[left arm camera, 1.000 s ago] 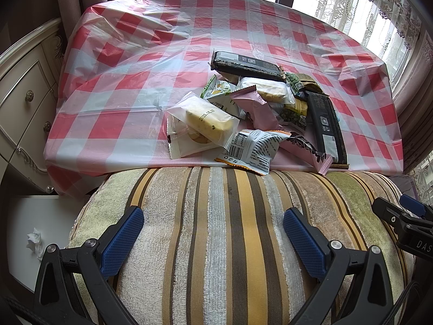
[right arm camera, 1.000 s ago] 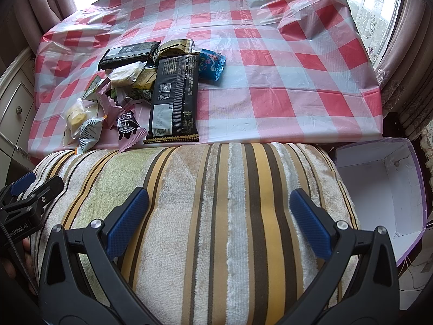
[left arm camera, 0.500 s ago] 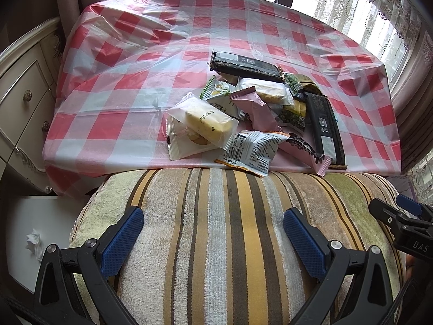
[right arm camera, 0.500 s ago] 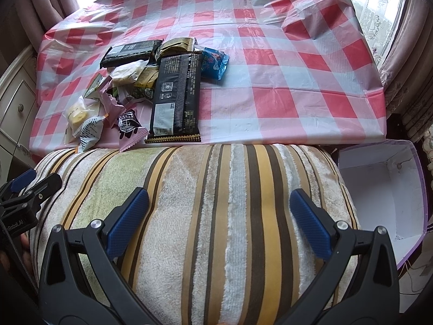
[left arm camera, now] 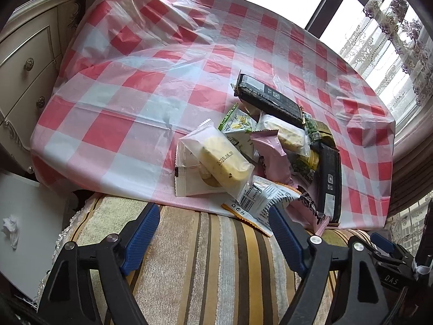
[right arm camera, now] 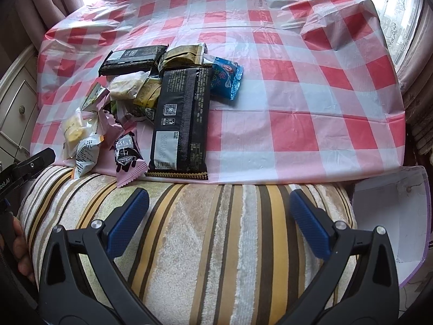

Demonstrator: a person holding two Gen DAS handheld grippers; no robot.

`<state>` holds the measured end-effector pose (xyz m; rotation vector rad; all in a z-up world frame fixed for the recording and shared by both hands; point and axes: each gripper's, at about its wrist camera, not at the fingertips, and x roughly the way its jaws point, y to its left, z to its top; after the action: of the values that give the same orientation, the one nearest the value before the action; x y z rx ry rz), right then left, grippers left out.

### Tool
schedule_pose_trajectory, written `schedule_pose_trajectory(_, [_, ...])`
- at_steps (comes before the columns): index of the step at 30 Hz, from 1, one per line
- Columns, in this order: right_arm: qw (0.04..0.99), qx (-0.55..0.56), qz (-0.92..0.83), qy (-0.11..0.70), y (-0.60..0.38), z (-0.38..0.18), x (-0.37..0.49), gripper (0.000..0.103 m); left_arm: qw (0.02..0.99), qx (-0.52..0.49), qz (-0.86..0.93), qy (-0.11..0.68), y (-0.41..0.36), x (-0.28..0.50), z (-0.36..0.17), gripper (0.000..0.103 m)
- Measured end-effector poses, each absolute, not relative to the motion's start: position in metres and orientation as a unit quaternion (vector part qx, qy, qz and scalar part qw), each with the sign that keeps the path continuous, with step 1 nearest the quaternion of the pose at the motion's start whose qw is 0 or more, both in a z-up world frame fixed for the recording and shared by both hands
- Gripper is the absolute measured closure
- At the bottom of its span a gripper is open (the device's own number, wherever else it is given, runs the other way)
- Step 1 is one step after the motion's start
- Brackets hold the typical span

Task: Organize snacks
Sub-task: 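Grasp the large black snack bar with the right gripper while the left gripper grasps the cream cookie packet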

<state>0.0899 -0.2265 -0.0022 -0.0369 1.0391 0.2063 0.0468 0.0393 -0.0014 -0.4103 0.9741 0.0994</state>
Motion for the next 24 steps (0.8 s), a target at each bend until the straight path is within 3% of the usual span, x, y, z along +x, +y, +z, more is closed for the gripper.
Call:
schedule_pose_trajectory(5, [0.866,-0.022,0.116,0.486,-0.213,-0.001,0.111,0.000,0.860,-0.204,0.057,0.464,0.041,0.073,-0.002,0.026])
schedule_pose_trajectory(8, [0.864,-0.020,0.117,0.489,-0.208,-0.004,0.123,0.000,0.851,-0.213,0.059,0.477,0.043,0.087,-0.009,0.035])
schedule_pose_trajectory(15, [0.861,-0.042,0.118,0.493,-0.191,-0.012,0.146,0.001,0.845,-0.197,0.064,0.493,0.036,0.109,-0.017,0.036])
schedule_pose_trajectory(22, [0.850,-0.035,0.108,0.515,-0.191,-0.027,0.162,0.018,0.846,-0.152,0.083,0.505,0.024,0.120,-0.020,0.044])
schedule_pose_trajectory(24, [0.848,-0.028,0.117,0.517,-0.191,-0.028,0.163,0.030,0.849,-0.136,0.088,0.503,0.019,0.122,-0.019,0.050])
